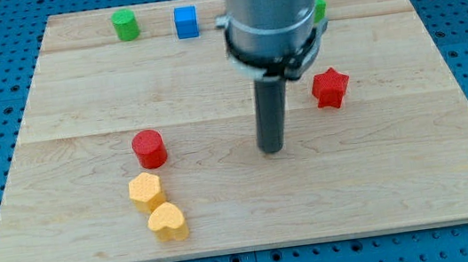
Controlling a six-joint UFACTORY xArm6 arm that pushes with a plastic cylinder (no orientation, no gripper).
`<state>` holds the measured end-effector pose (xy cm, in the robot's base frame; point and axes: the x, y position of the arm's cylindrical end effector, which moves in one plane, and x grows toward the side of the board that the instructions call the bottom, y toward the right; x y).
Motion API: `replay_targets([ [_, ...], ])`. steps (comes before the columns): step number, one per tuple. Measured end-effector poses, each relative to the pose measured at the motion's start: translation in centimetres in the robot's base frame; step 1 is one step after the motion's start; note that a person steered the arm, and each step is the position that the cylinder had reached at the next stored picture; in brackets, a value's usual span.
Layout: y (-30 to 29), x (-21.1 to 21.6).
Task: Place the red circle towards center
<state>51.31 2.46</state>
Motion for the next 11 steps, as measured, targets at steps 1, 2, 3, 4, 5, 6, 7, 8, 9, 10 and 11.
replay_targets([
  [1,-6.5,0.4],
  [2,-12.1,-1.0],
  [3,-16.9,-2.6],
  [4,-19.9,-2.1],
  [5,-24.4,-3.4],
  [6,-23.6,-4.2],
  [7,-17.3,-4.4],
  [8,-17.1,-4.4],
  [9,-19.8,-5.9],
  [10,-16.4,-6.5],
  [11,-10.3,-6.6],
])
